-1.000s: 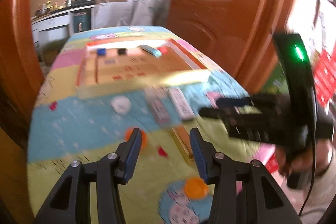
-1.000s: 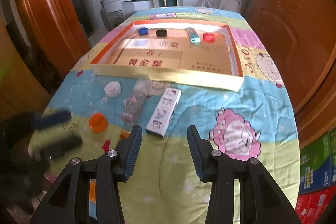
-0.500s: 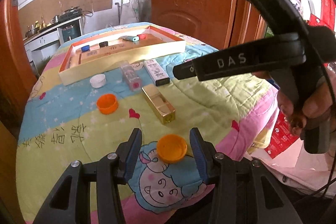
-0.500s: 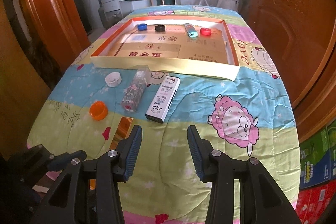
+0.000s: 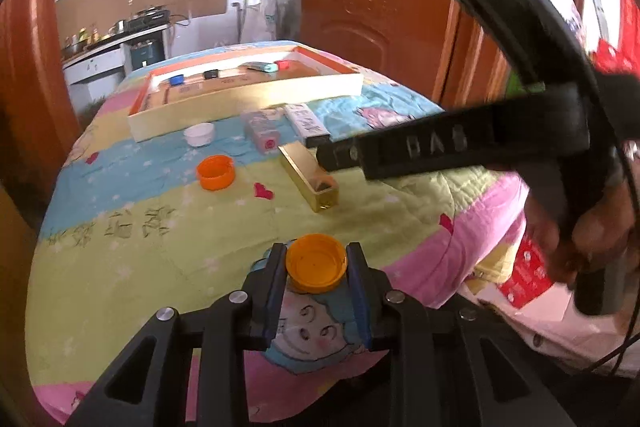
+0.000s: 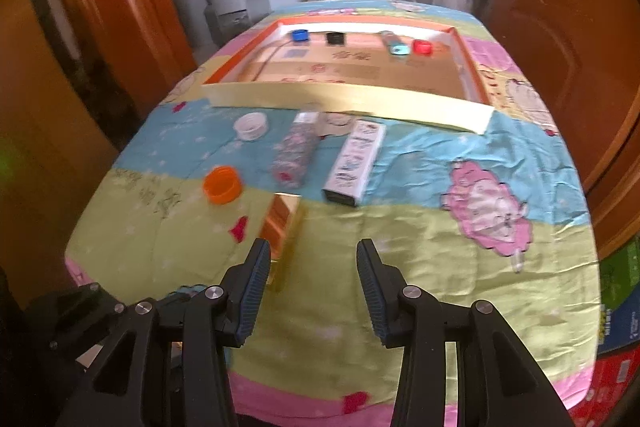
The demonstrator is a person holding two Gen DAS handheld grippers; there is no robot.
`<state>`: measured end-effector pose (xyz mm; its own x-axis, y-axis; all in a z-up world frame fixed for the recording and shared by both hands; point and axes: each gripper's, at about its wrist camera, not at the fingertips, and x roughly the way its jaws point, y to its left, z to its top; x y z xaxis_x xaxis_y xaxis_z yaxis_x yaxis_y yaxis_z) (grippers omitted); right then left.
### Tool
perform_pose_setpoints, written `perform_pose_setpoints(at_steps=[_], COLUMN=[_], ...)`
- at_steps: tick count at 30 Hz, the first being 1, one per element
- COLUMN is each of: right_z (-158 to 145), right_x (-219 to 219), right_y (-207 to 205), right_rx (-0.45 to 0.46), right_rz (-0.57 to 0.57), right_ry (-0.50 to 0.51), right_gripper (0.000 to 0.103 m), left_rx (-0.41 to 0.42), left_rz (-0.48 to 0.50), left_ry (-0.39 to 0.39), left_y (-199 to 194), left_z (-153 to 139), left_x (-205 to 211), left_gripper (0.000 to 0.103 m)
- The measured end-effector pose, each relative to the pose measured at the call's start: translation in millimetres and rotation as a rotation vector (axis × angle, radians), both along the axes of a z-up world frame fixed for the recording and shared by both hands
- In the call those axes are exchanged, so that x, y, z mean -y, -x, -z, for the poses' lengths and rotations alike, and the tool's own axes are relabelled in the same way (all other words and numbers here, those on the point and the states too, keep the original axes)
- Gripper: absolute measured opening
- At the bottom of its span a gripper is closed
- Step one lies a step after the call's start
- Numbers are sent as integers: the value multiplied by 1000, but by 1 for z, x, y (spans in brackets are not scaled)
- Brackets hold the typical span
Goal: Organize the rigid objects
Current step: 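Grasp the large orange cap with the left gripper while the right gripper grasps the gold box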
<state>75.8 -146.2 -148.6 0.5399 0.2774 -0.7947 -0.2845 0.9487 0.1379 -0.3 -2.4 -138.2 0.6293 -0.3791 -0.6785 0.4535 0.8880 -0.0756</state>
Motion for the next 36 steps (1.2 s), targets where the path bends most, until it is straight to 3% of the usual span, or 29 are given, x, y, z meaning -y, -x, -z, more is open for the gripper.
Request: perform_pose_setpoints(at_steps=[9, 10, 11, 12, 13, 21, 36], right_z=[18, 20, 20, 19, 19, 6, -26], right_x=[-33, -37, -40, -43, -44, -30, -24], right_y=[-7, -7, -6, -5, -5, 2, 10], right_rx=[-13, -10, 7, 21, 27, 46, 113], right_rz=[8, 12, 19, 24, 26, 40, 38], right_ry=[28, 46, 72, 102, 108, 38, 4], right_gripper=[45, 43, 28, 19, 18, 18, 18], left_rx=[-10, -7, -4, -3, -3, -3, 14], left_rz=[-99, -104, -110, -114, -119, -134, -131], left_ry=[45, 47, 48, 49, 54, 72, 83], left_y=[1, 1, 1, 1, 1, -2, -19], left_z=[-6, -7, -8, -8, -8, -13, -31], left_x=[-33, -35, -37, -38, -41, -47, -43], left_gripper=[30, 30, 30, 30, 30, 30, 30])
